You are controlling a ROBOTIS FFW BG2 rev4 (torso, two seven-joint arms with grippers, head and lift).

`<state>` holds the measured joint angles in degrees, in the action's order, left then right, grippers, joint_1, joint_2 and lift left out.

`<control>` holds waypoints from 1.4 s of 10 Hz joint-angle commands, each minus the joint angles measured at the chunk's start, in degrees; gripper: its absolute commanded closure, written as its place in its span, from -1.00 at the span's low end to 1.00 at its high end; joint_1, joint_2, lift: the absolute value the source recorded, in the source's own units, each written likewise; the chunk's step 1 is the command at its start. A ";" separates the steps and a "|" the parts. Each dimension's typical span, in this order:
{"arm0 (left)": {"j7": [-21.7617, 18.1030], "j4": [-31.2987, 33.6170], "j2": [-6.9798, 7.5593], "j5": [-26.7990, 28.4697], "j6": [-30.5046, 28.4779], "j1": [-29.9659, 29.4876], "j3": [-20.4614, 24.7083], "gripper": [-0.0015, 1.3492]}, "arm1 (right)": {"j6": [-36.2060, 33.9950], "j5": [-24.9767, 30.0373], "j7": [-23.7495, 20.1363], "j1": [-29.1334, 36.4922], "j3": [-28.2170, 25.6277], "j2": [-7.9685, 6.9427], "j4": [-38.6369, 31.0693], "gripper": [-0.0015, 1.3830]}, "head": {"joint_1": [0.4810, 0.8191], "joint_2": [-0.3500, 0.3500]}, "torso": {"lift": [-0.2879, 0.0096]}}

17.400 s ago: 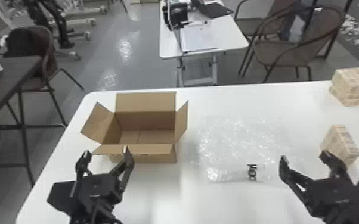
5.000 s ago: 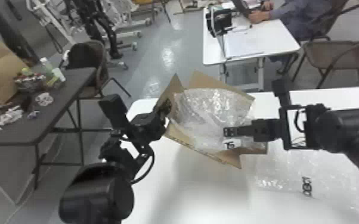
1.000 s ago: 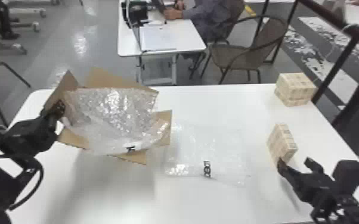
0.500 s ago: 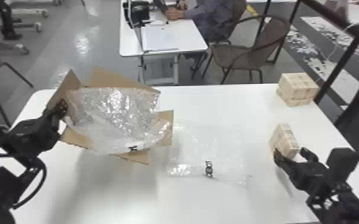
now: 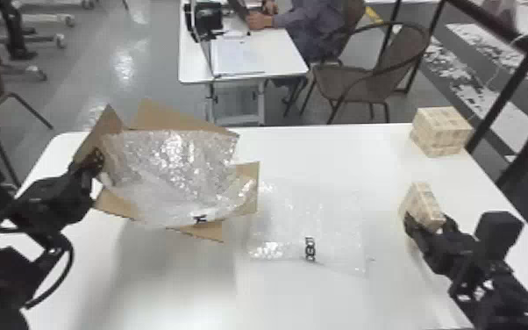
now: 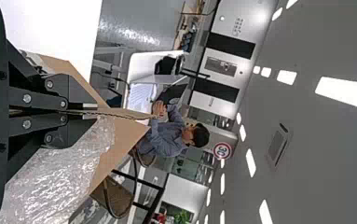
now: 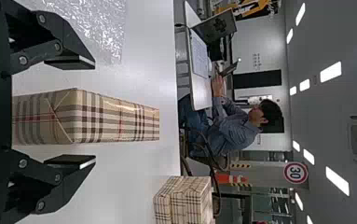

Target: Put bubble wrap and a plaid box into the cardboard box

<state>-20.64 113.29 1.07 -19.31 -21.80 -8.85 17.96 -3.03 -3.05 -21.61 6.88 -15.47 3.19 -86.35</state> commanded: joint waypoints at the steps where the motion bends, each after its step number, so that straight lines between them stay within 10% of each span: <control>1: -0.01 0.00 -0.10 0.15 0.00 0.06 -0.03 0.81 | -0.05 -0.12 -0.01 -0.02 0.00 -0.03 0.04 0.09 | 0.27 -0.06 | 0.21; 3: -0.10 0.00 -0.10 0.24 0.00 0.06 -0.03 0.81 | -0.05 -0.73 -0.01 0.15 0.00 -0.12 -0.40 0.38 | 0.27 -0.07 | 0.21; 8: -0.28 -0.09 -0.36 0.68 0.00 0.06 -0.12 0.81 | -4.00 -4.33 -0.01 2.79 0.35 -1.08 -10.06 0.38 | 0.27 -0.06 | 0.21; 14: -0.28 -0.35 -0.45 1.21 0.00 0.32 -0.56 0.81 | -19.12 -13.30 -6.16 -4.77 8.18 1.91 -24.04 0.38 | 0.07 0.21 | 0.21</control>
<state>-20.92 112.96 0.61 -18.13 -21.80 -8.48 17.42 -21.17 -15.34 -27.72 3.21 -8.30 4.80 -110.03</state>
